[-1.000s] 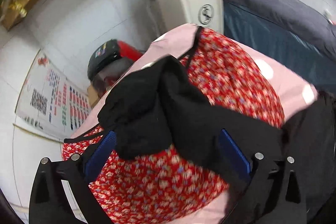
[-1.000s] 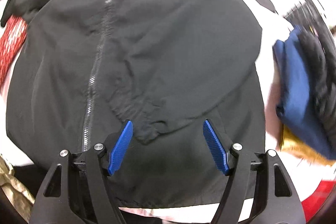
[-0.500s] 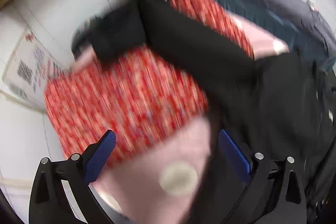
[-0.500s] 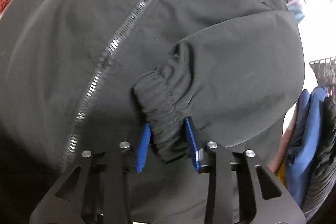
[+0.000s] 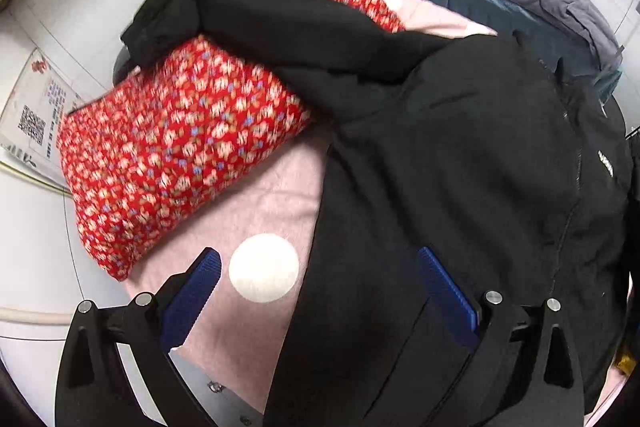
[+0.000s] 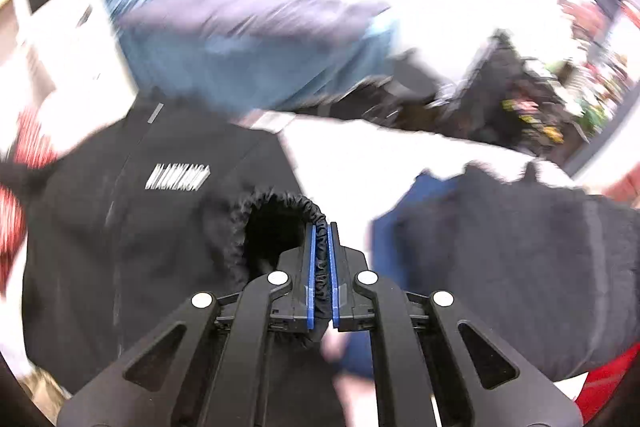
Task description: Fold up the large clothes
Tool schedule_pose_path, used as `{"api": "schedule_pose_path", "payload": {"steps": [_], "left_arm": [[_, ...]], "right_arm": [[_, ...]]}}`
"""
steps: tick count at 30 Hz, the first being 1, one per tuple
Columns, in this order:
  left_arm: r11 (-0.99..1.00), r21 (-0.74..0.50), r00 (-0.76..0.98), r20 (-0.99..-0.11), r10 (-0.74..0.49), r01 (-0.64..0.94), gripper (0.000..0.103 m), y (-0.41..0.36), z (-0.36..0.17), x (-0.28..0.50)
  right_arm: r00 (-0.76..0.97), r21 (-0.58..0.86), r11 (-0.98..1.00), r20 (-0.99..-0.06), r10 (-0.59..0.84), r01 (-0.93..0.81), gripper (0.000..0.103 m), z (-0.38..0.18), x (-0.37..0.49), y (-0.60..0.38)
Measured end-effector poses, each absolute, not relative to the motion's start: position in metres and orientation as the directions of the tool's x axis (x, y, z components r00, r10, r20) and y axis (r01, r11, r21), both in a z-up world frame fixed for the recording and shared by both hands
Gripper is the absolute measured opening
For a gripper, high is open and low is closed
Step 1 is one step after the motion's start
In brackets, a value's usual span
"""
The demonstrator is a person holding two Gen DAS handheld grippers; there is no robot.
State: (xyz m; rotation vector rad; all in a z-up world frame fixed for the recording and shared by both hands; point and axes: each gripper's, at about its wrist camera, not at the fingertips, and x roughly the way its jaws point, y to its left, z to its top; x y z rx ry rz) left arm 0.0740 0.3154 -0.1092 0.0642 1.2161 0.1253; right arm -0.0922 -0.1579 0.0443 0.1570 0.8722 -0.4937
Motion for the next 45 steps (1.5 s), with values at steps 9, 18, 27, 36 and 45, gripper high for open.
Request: {"api": "schedule_pose_path", "payload": {"steps": [9, 18, 27, 36, 45], "left_arm": [[0.983, 0.127, 0.335, -0.928, 0.165, -0.133, 0.097, 0.327, -0.098, 0.066], [0.968, 0.125, 0.293, -0.937, 0.188, -0.218, 0.097, 0.353, -0.105, 0.038], [0.956, 0.058, 0.259, -0.956, 0.136, -0.287, 0.097, 0.385, -0.115, 0.015], [0.962, 0.035, 0.252, -0.962, 0.106, -0.27, 0.097, 0.414, -0.117, -0.005], [0.988, 0.016, 0.194, -0.98, 0.045, -0.153, 0.097, 0.421, -0.142, -0.042]], "right_arm": [[0.409, -0.035, 0.626, -0.728, -0.55, 0.779, 0.006, 0.089, -0.125, -0.362], [0.315, 0.17, 0.388, -0.883, -0.348, 0.906, 0.018, -0.018, -0.14, -0.429], [0.432, 0.276, 0.389, -0.804, -0.408, 0.879, 0.066, 0.003, -0.189, -0.386], [0.611, 0.139, 0.821, -0.738, -0.287, 0.554, 0.074, 0.02, -0.183, -0.217], [0.346, 0.157, 0.916, -0.938, 0.021, 0.37, 0.075, -0.126, -0.195, -0.099]]}}
